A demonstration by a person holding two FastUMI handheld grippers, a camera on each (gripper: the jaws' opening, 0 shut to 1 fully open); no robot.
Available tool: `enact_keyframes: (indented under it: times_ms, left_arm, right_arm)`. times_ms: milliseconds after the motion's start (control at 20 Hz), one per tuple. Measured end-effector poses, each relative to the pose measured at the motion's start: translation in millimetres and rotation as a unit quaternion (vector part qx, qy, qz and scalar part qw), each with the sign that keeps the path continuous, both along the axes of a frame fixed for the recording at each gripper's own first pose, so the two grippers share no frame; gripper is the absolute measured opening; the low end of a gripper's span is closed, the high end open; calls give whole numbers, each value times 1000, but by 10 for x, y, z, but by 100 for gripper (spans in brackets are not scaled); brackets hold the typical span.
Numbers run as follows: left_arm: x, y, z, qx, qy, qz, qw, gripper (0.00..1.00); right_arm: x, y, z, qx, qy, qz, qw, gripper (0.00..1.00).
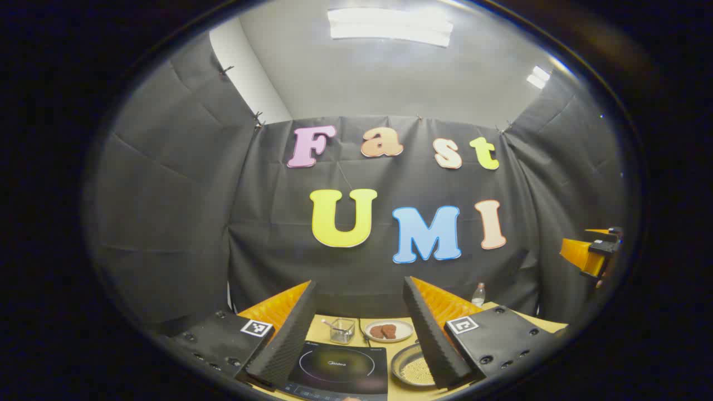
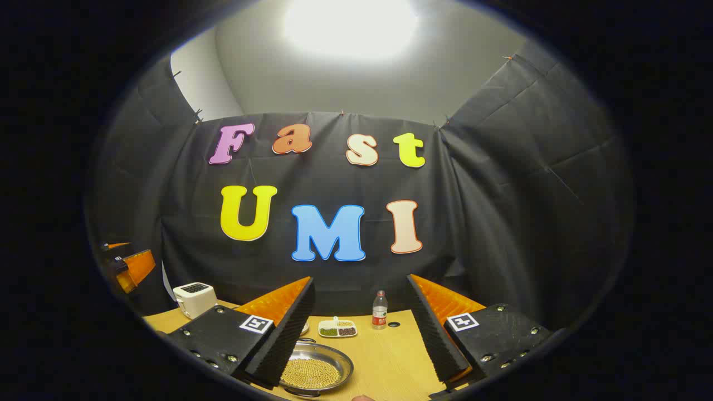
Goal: First push the handle of the pot to place it horizontally, then grasp the pot with both hands and set it on the induction cooktop.
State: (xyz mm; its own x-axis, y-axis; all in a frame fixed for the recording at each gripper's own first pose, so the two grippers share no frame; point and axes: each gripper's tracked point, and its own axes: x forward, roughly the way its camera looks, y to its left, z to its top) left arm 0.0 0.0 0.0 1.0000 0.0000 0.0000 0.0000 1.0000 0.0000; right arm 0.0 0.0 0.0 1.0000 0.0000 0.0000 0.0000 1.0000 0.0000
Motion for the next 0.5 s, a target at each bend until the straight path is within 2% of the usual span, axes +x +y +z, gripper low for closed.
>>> enact_keyframes:
  times_ms: [150,200,300,500]
  left_arm:
    - [-42,59,-26,1,1,10,1000,100]
    - [-51,104,-25,2,1,16,1000,94]
    - [-81,164,-31,-1,0,23,1000,100]
    - [-115,333,-2,4,-2,40,999,100]
  right_arm:
    - [4,61,37,-4,-9,8,1000,98]
    - [14,89,26,-7,-10,11,1000,94]
    - [33,155,-2,-8,-5,18,1000,98]
    - [78,288,17,0,-7,30,1000,98]
